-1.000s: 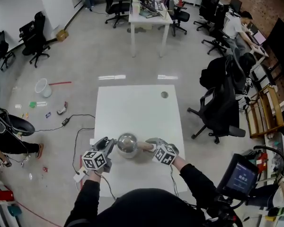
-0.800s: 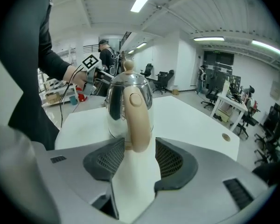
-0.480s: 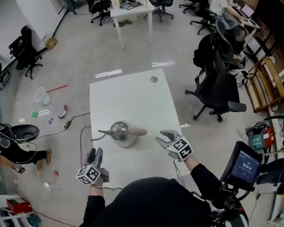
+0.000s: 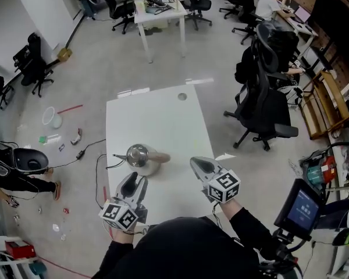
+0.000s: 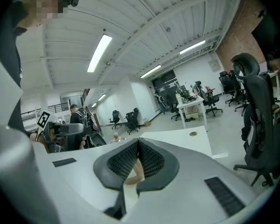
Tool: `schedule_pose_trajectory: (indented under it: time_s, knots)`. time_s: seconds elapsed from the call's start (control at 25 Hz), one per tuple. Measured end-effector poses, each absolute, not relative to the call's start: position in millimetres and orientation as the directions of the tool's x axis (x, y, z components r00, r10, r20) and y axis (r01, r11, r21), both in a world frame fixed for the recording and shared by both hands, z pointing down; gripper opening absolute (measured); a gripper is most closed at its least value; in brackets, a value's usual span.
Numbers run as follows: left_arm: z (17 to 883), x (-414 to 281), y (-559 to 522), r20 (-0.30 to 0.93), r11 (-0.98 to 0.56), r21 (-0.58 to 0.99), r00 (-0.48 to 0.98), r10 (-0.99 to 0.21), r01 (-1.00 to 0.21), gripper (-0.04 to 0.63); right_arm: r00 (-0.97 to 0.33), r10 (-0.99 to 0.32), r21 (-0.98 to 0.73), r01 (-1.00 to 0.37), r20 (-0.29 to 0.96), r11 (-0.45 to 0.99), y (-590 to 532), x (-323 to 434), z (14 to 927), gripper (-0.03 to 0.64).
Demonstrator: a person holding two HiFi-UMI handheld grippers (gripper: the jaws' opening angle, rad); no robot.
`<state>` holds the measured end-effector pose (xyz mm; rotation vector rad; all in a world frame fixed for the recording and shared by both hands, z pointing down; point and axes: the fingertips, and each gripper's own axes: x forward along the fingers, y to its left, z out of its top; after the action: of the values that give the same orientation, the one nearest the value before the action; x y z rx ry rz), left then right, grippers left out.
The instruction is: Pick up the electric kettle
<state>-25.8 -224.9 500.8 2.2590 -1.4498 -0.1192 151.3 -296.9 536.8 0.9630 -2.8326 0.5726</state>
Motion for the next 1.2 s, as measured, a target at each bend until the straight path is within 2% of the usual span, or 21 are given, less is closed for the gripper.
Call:
schedule_pose_trajectory:
  time_s: [0.12,0.28,0.4,0.64,0.84,1.2]
  knots:
    - [498,8,-232,0.152,-0.405,0.425,0.505,-0.849,-0.809,0.184,-0.766,-0.619,-0.291,-0.64,0.172,0.711,-304,167,512,0.014]
    - [511,48,-228,0.178,-0.403,0.503,0.548,-0.818,-0.765,0.181,-0.732,-0.661,-0.225,-0.681,0.168,0.697,-300,187,498,0.014]
    - [510,63,-214,0.205,-0.421,0.502,0.577,-0.791,-0.755,0.181,-0.733,-0.657,-0.205,-0.68,0.174,0.704,-283,184,496,0.014]
    - [506,64,-205,0.243,-0.409,0.46,0.555,-0.796,-0.788,0.181,-0.778,-0.594,-0.244,-0.628,0.204,0.739,-267,167,514,0.014]
    - [510,51,-209,0.216,-0.429,0.47,0.571,-0.792,-0.772,0.181,-0.788,-0.567,-0.224,-0.614,0.241,0.757,-259,140,519,0.014]
    - [512,25,-206,0.158,-0.497,0.508,0.643,-0.75,-0.704,0.18,-0.733,-0.616,-0.171,-0.672,0.289,0.72,-238,110,516,0.014]
